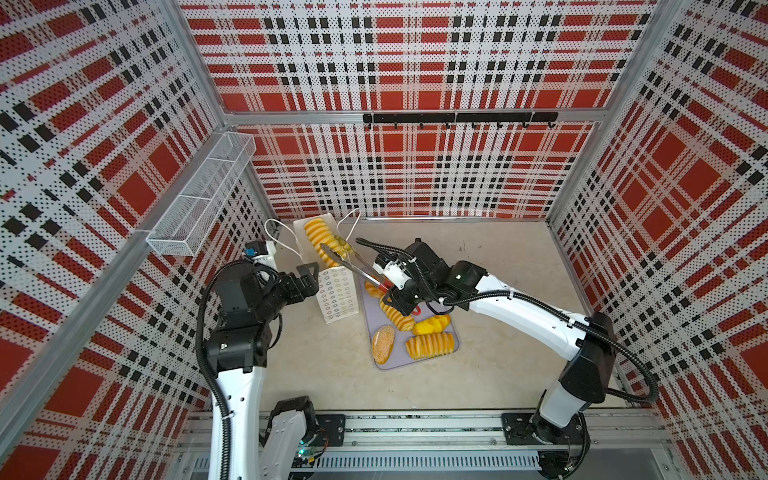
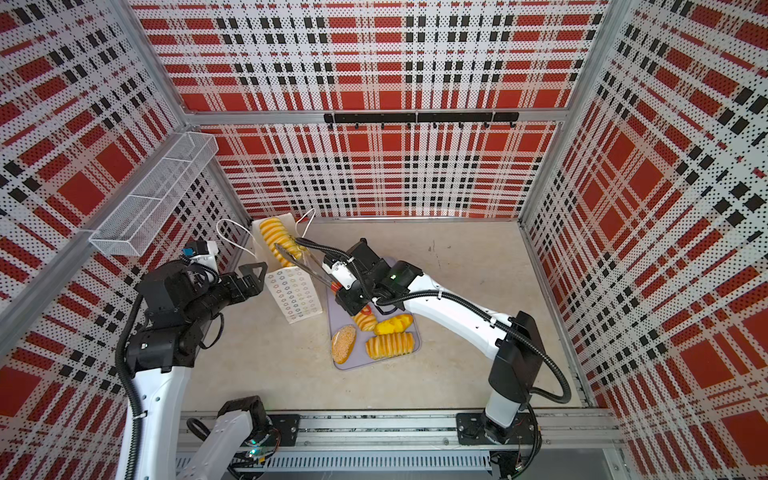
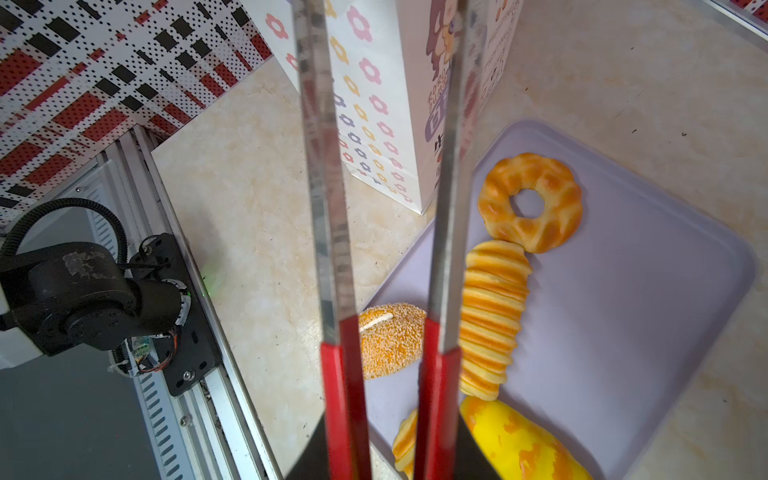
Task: Place the fake bread into the paper bag
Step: 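Open the tongs with the right gripper to release the roll into the bag, then withdraw the tongs over the tray while the left gripper moves beside the bag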
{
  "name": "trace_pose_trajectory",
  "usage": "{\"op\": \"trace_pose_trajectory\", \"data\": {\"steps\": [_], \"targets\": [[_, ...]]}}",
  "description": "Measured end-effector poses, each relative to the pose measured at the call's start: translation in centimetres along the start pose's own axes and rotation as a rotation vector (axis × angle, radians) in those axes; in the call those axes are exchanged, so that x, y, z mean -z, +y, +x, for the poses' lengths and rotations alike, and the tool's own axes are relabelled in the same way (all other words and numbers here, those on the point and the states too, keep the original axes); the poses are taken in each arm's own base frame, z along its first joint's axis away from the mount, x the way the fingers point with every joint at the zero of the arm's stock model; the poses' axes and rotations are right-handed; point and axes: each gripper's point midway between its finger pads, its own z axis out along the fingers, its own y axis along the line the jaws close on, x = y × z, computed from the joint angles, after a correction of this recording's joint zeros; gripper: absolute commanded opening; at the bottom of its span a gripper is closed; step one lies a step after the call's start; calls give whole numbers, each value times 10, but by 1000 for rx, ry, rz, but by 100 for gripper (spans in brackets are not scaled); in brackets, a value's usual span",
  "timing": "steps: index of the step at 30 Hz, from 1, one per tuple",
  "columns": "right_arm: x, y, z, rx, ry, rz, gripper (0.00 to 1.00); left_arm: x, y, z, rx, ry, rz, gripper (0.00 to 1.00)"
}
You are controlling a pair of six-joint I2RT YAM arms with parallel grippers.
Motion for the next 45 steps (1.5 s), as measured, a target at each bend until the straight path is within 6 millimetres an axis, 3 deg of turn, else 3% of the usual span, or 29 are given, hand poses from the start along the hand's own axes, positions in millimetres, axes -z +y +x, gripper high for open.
{"op": "trace_pose_trajectory", "data": {"steps": [24,27,31,37,45], "targets": [[4,12,-2,15,-9,-23,29,1,-1,0,-1,-1,7,98],[17,16,-6,13,-33,-33,29,1,-2,0,-6,0,9,98],[48,23,-13,-4,-95,-42,29,1,-3,0,-15,1,18,98],[92,24,-5,-31,-159,-30,29,0,-12,3,-24,12,49,98],[104,6,26,-114,-126,25,29,-7,-58,21,-51,57,167,98]]}}
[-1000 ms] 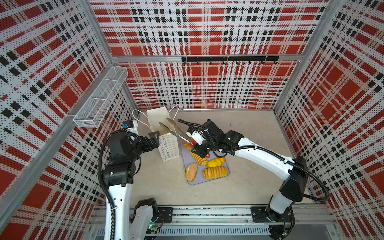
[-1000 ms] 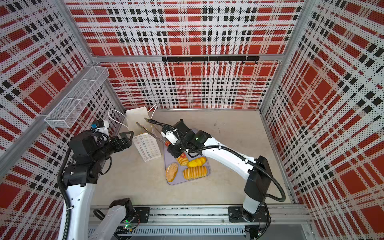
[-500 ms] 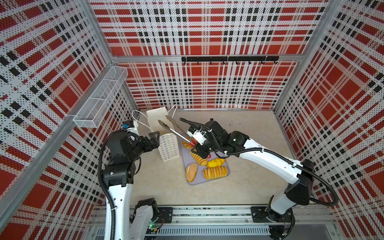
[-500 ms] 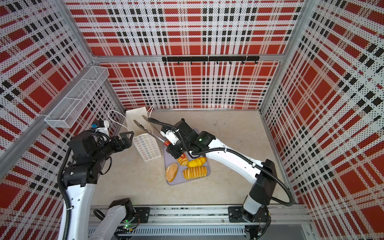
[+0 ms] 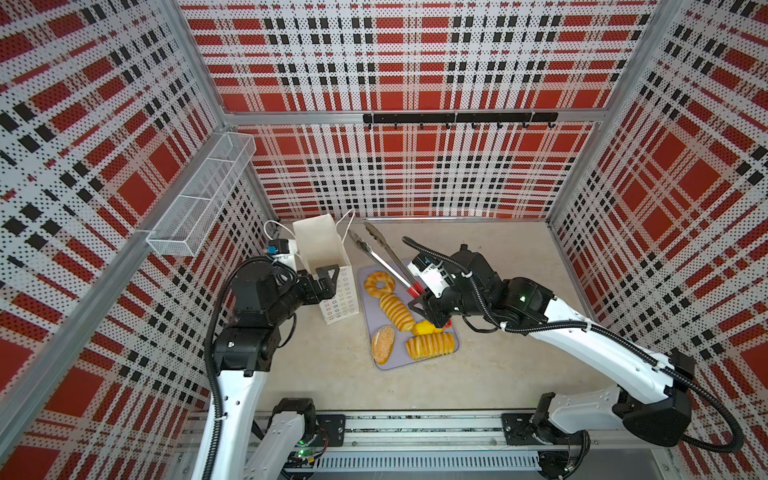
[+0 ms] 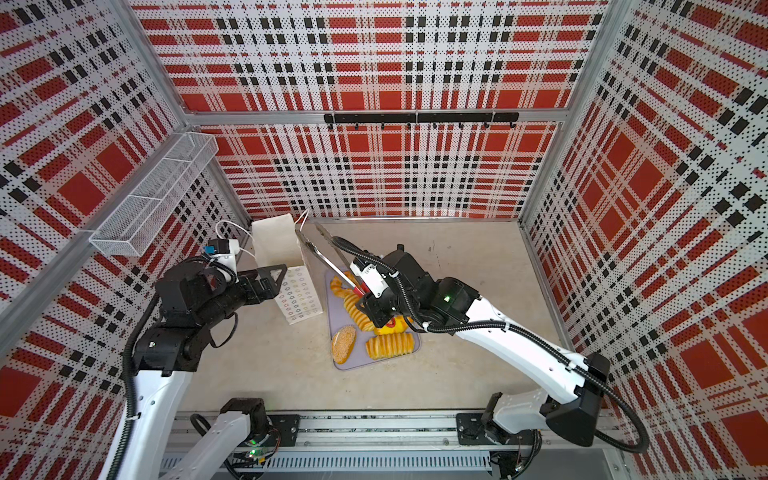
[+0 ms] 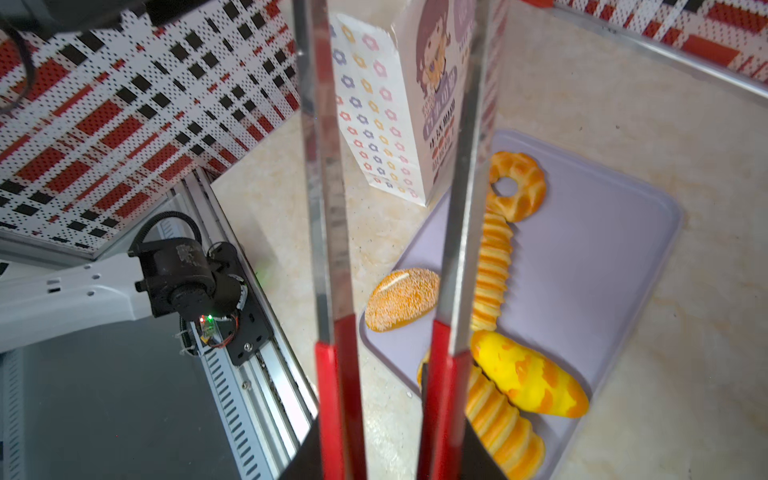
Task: Place the fake bread into the paper bag
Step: 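Withdraw the tongs over the tray while the left gripper moves beside the bag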
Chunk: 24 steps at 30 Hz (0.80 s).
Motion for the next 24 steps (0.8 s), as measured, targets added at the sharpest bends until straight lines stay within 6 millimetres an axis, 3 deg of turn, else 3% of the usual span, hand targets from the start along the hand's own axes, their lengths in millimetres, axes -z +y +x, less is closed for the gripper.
{"op": "trace_pose_trajectory", "data": {"steps": [10,17,24], "targets": [[17,-56,58,-168,95,117,31,-24,-48,38,-39,104,88,98],[14,-67,110,-216,260,152,33,-29,-58,54,-54,132,95,98],[17,-69,139,-235,363,163,34,-33,-53,66,-57,158,84,98]]}}
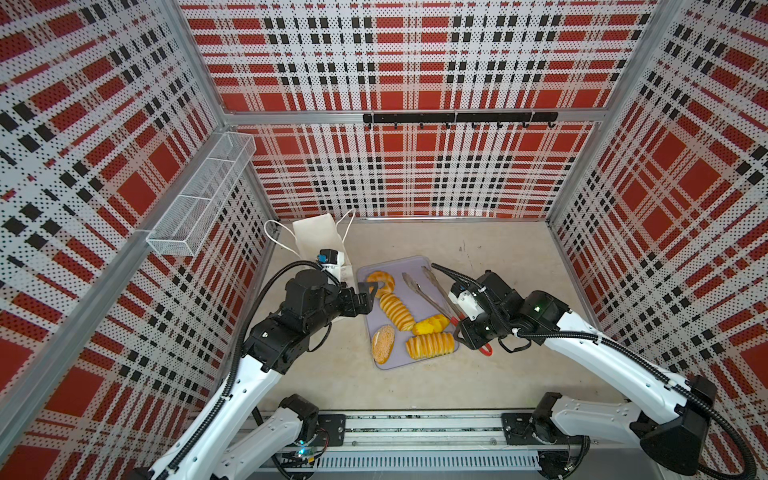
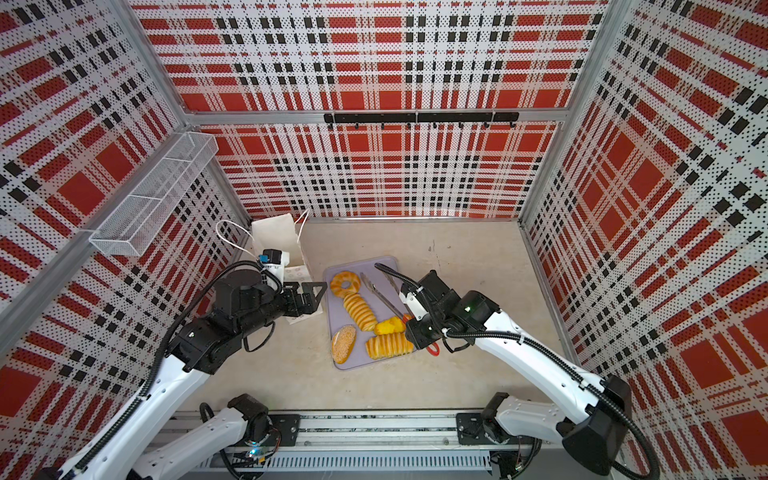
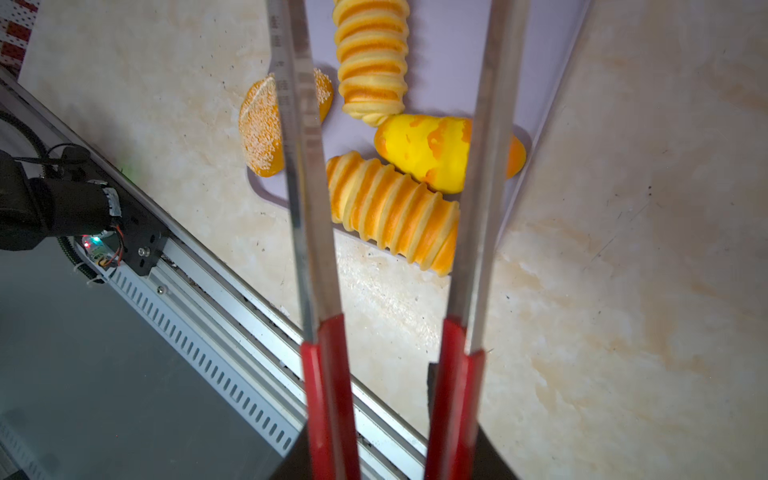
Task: Place the fake bread into the paper bag
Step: 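Withdraw the tongs over the tray while the left gripper moves beside the bag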
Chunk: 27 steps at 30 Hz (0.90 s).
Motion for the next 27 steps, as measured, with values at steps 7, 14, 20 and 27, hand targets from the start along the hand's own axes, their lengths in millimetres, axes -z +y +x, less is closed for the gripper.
{"op": "trace_pose_trajectory", "data": {"steps": [7,14,20,27], "targets": [[-7,2,14,-2,64,-22,34,-5,4,15,-2,36,0,98],[-22,5,27,2,160,-52,34,-7,7,27,-6,59,6,98],[-35,4,35,6,232,-56,34,-10,5,36,-8,89,28,98],[-48,2,41,23,294,-54,34,-12,2,40,-8,110,46,98]]}}
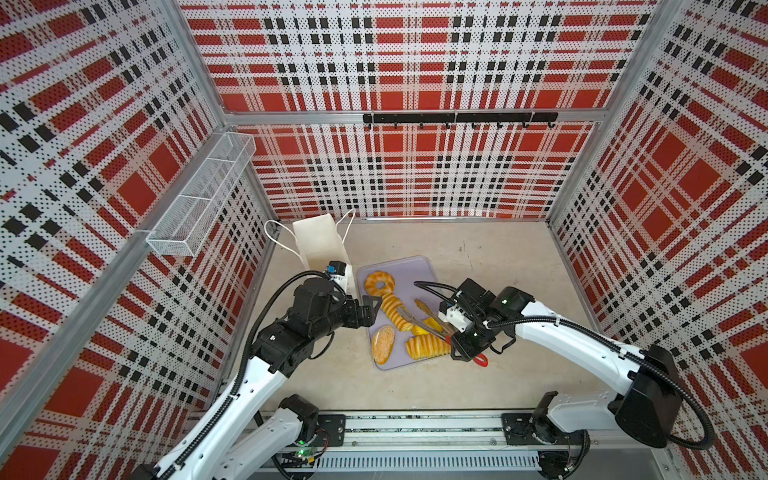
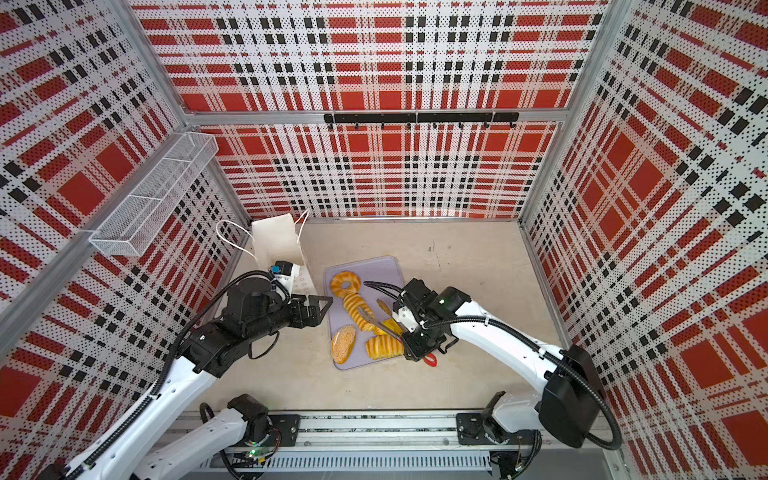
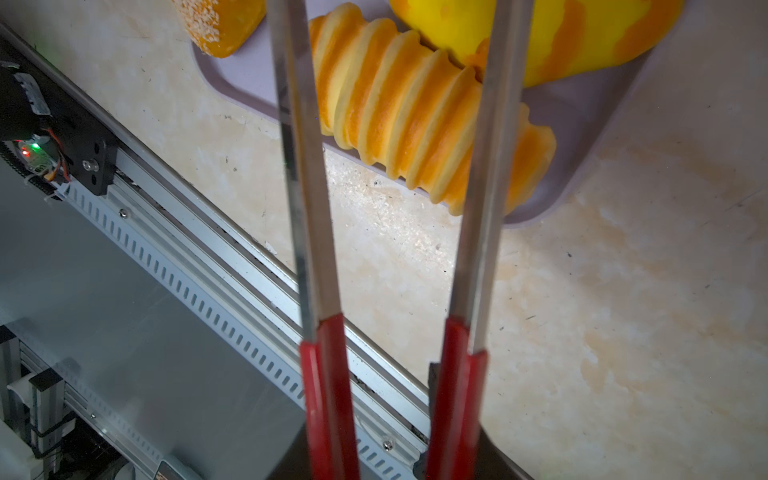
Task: Place the fake bread into the paper bag
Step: 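Withdraw the tongs over the tray while the left gripper moves beside the bag, then lower the tongs onto the striped roll beside the ring donut with the right gripper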
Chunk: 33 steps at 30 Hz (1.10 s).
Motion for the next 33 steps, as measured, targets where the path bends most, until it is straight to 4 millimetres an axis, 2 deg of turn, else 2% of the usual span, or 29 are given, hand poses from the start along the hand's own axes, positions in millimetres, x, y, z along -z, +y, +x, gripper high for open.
{"op": "trace_pose_trajectory", "data": {"steps": [12,23,33], "targets": [[-11,1,-19,48,39,4,35,-8,1,10,3,42,7,98],[-28,-6,-21,51,89,24,34,-8,1,10,4,45,6,98],[-29,-4,-23,55,82,11,25,-12,7,12,0,60,-7,98]]}}
